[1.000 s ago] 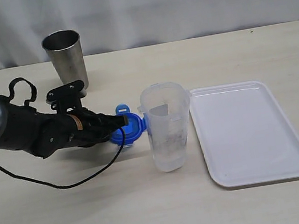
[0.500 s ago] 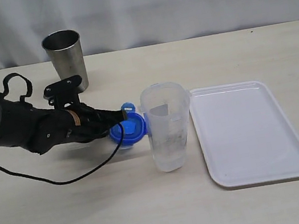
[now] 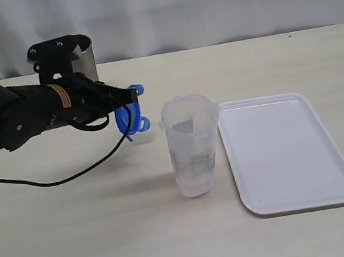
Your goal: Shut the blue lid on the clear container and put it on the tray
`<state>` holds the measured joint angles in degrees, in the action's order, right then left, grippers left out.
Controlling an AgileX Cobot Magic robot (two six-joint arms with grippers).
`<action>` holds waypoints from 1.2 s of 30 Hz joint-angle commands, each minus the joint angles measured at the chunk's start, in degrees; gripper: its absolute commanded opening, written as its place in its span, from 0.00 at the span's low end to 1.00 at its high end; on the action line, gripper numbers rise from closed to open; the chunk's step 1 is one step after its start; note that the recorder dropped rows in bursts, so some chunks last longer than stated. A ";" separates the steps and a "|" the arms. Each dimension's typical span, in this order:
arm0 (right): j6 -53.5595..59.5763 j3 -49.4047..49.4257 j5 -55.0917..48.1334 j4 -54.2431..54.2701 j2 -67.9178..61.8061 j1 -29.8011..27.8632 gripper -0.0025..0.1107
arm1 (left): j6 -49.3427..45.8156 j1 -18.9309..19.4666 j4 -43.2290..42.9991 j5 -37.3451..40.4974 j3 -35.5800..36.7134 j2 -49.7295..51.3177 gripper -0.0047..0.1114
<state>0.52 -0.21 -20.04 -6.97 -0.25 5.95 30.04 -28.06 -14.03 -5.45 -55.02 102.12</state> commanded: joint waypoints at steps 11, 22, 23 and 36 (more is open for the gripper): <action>0.22 0.21 0.24 0.10 0.25 0.15 0.06 | -4.51 -0.25 -6.98 -3.95 -1.24 -6.92 0.04; 0.22 0.21 0.24 0.10 0.25 0.15 0.06 | -10.91 -5.01 -14.48 -3.71 -1.37 -12.55 0.04; 0.22 0.21 0.24 0.10 0.25 0.15 0.06 | -11.16 -5.45 -15.76 -2.98 -1.37 -13.35 0.04; 0.22 0.21 0.24 0.10 0.25 0.15 0.06 | -22.95 -13.01 -19.91 6.81 -1.37 -16.32 0.04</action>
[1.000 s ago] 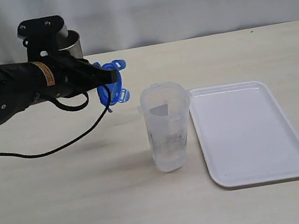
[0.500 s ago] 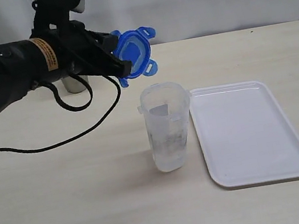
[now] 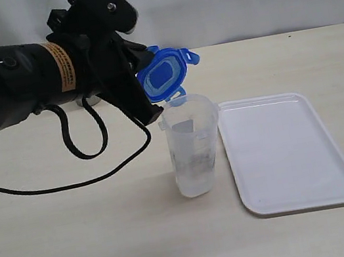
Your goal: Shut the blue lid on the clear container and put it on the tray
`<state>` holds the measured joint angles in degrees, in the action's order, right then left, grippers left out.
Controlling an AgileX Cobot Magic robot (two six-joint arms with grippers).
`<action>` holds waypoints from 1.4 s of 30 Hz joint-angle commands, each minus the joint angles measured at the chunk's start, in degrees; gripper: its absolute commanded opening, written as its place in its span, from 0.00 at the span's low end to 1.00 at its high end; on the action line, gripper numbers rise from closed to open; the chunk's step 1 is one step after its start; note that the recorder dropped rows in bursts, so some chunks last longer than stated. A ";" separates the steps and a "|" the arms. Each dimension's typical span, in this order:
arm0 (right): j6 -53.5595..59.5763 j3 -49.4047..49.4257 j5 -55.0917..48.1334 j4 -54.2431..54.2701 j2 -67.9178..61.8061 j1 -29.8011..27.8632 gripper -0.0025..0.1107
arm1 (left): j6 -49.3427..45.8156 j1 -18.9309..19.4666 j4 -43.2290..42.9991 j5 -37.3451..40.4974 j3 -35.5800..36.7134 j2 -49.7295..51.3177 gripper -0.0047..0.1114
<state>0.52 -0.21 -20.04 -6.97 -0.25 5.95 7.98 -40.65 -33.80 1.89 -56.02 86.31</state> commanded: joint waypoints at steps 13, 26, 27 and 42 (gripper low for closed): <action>0.22 0.21 0.24 0.10 0.25 0.15 0.06 | -16.87 -1.33 -0.14 -2.27 -0.37 -0.51 0.04; 0.22 0.21 0.24 0.10 0.25 0.15 0.06 | -25.68 -1.33 -0.14 -8.37 -0.37 -0.51 0.04; 0.22 0.21 0.24 0.10 0.25 0.15 0.06 | -27.10 -1.33 -0.14 -7.81 -0.37 -0.51 0.04; 0.22 0.21 0.24 0.10 0.25 0.15 0.06 | -32.22 -1.33 0.60 -11.42 -0.37 -0.51 0.04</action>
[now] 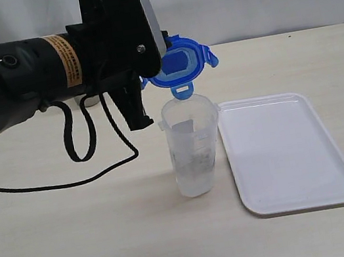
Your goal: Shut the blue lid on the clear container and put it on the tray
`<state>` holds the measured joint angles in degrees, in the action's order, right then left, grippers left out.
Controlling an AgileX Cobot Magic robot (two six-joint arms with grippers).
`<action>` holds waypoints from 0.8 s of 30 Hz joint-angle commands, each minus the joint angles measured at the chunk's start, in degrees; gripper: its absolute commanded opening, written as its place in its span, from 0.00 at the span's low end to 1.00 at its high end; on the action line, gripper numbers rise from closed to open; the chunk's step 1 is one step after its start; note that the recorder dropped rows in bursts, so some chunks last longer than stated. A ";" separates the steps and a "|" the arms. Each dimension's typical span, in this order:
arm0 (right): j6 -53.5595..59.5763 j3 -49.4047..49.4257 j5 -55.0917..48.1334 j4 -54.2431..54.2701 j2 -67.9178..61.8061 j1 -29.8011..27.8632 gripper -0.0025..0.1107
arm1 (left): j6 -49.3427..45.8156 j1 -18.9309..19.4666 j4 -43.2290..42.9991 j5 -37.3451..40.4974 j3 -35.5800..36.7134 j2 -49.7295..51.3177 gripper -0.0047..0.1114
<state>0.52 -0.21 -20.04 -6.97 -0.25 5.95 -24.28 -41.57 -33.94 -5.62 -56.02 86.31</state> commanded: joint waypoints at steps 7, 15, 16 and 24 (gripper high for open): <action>0.22 0.21 0.24 0.10 0.25 0.15 0.06 | -0.47 1.15 0.54 -3.43 -0.88 -0.51 0.04; 0.22 0.21 0.24 0.10 0.25 0.15 0.06 | -0.47 5.64 0.75 -4.04 -0.88 -0.40 0.04; 0.22 0.21 0.24 0.10 0.25 0.15 0.06 | -0.47 5.63 0.75 -3.94 -0.88 -0.19 0.04; 0.22 0.21 0.24 0.10 0.25 0.15 0.06 | -0.09 3.50 0.75 -3.53 -0.77 3.80 0.04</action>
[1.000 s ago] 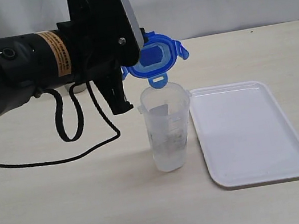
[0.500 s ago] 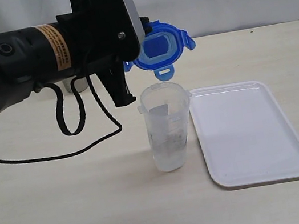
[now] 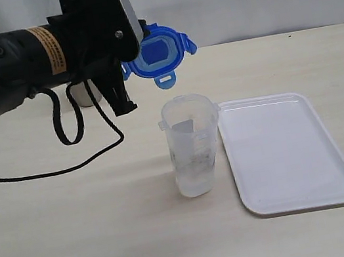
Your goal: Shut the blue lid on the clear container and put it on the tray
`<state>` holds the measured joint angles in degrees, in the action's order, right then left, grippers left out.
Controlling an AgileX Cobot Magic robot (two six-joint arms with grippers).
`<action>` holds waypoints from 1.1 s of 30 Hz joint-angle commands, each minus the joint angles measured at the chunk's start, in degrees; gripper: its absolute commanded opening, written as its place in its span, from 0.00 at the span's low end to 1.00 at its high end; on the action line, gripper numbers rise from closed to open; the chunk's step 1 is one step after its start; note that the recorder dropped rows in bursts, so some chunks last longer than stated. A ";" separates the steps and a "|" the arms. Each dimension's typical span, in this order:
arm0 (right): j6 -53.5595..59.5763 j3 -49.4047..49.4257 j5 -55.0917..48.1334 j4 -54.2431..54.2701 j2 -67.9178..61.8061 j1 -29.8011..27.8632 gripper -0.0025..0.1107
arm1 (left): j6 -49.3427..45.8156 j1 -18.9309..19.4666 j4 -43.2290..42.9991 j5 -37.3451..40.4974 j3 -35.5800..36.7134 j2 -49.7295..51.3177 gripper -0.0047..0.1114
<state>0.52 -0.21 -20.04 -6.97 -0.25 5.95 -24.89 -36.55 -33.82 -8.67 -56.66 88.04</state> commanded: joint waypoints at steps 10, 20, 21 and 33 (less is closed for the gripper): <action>0.22 0.21 0.24 0.10 0.25 0.15 0.06 | 0.52 -4.16 0.23 -0.38 -0.13 2.29 0.04; 0.22 0.21 0.24 0.10 0.25 0.15 0.06 | -4.40 -6.12 0.13 5.99 -0.13 1.08 0.04; 0.22 0.21 0.24 0.10 0.25 0.15 0.06 | -4.40 -6.12 0.13 5.99 -0.13 1.08 0.04; 0.22 0.21 0.24 0.10 0.25 0.15 0.06 | -4.40 -6.12 0.13 5.32 -0.13 1.08 0.04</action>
<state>0.52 -0.21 -20.04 -6.97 -0.25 5.95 -29.30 -42.53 -33.94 -2.69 -56.66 89.50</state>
